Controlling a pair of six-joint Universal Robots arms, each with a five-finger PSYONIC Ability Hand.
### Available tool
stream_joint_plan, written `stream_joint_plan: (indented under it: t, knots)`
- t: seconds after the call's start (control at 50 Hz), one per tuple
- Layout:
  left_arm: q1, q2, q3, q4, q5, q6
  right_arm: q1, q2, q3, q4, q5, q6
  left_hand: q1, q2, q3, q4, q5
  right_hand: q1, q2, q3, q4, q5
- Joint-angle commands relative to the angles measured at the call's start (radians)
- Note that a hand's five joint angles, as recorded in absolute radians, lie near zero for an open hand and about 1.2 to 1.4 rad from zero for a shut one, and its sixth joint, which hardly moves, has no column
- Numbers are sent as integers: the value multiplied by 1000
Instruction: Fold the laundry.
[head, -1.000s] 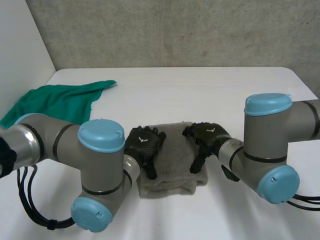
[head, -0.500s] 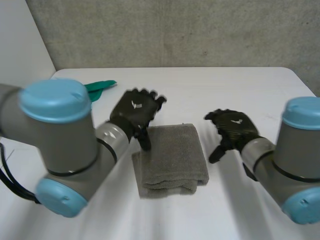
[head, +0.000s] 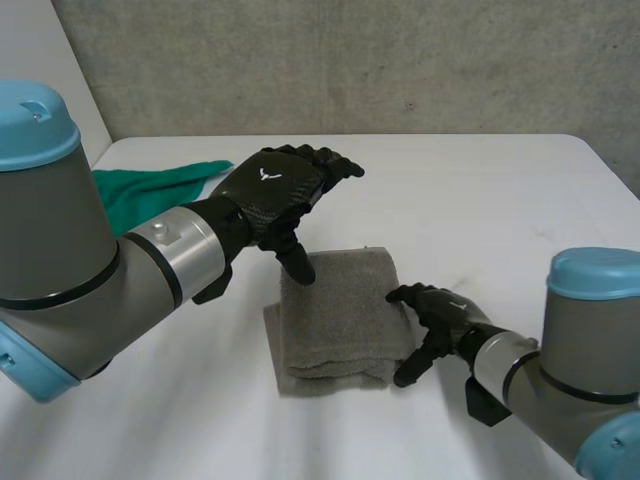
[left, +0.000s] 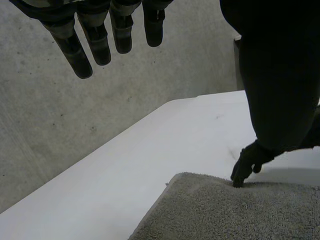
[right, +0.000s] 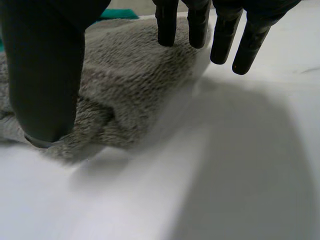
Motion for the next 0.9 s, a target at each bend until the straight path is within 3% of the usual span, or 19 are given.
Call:
stream_joint_plan:
  t: [0.02,0.2,0.44,0.62,0.9]
  knots:
    - [-3,-2,-3,2,-4,1,50,46,-49,-1,8,4,13,-10,-17,-10,-26,37,19,25,5,-5]
    - [2,-3,-8,2,-5,-1,85,104,-118,-4,23,7,10,-13,-20,-13,-29,119,101,107,87,77]
    - [3,-6,-11,4,-5,-1,112,159,-190,-41,88,7,10,-13,-20,-12,-29,489,471,476,457,447]
    - [5,-11,-14,4,-5,-1,112,210,-287,-47,98,3,13,-10,-17,-10,-26,1194,1176,1182,1162,1153]
    - [7,-17,-14,6,-7,-3,60,280,-529,-50,69,-53,16,-7,-14,-7,-23,1196,1178,1183,1164,1154]
